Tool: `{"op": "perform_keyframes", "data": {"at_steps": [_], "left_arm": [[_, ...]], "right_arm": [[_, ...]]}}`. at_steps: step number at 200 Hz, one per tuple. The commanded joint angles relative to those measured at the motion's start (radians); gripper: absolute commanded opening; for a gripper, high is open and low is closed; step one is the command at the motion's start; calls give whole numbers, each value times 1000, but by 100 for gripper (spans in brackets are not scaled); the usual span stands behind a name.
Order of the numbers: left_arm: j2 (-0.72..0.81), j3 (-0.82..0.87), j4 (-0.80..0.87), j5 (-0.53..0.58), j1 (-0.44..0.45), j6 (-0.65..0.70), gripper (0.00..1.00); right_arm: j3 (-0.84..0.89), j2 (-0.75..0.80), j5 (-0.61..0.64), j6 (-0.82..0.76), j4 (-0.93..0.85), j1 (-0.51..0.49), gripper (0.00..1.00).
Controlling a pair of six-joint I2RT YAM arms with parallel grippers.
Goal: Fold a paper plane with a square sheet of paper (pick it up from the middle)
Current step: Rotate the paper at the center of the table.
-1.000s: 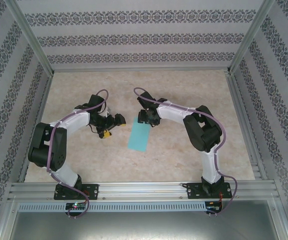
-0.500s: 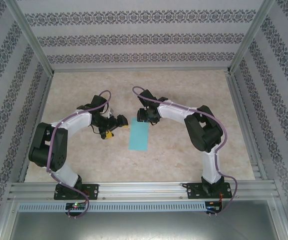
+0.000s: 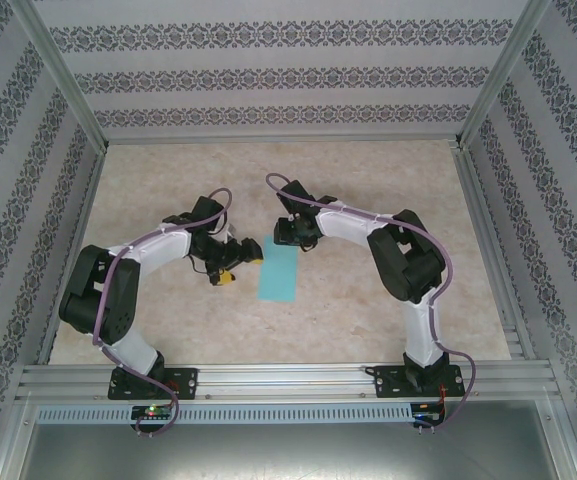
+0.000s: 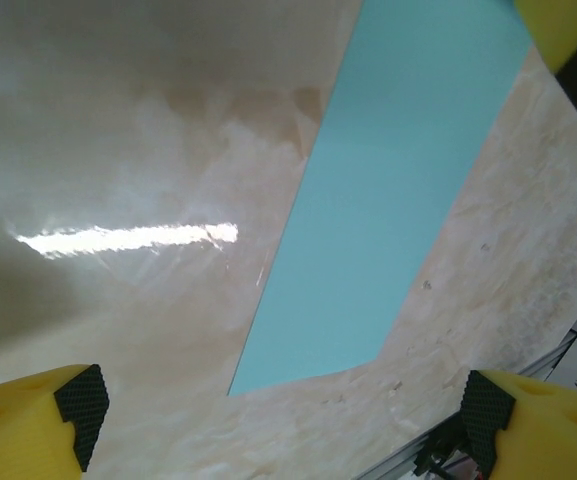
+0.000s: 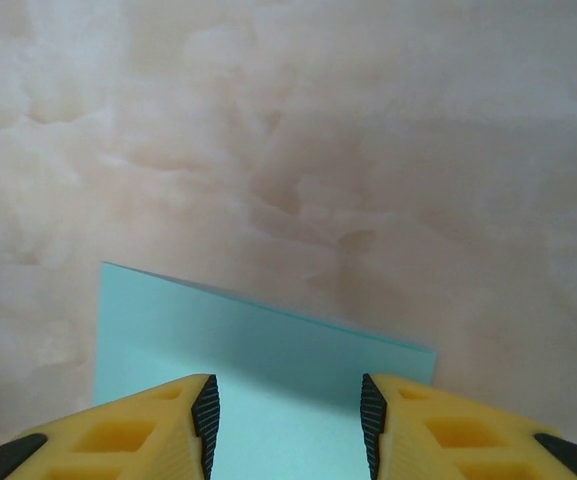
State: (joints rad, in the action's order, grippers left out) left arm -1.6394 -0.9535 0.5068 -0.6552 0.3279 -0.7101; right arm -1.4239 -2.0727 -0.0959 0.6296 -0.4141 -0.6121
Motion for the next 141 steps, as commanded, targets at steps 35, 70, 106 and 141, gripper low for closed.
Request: {"op": "perform_keyframes", "data": {"at_steps": [35,70,106,141], "left_arm": [[16,35,-40,-34,62,-96,83],[11,49,-56,-42,88,-125,66],[-20,34,-70,-46,109,-132,52],[-36,12,-50,-14,115,-124,52]], "right_arm": [[58,-43,-32,52,28,45,42],[76,-53,-46,71,41,54,40],[80,-49,-49,72,35,55,37],[77,-27,-92,48,62,54,37]]}}
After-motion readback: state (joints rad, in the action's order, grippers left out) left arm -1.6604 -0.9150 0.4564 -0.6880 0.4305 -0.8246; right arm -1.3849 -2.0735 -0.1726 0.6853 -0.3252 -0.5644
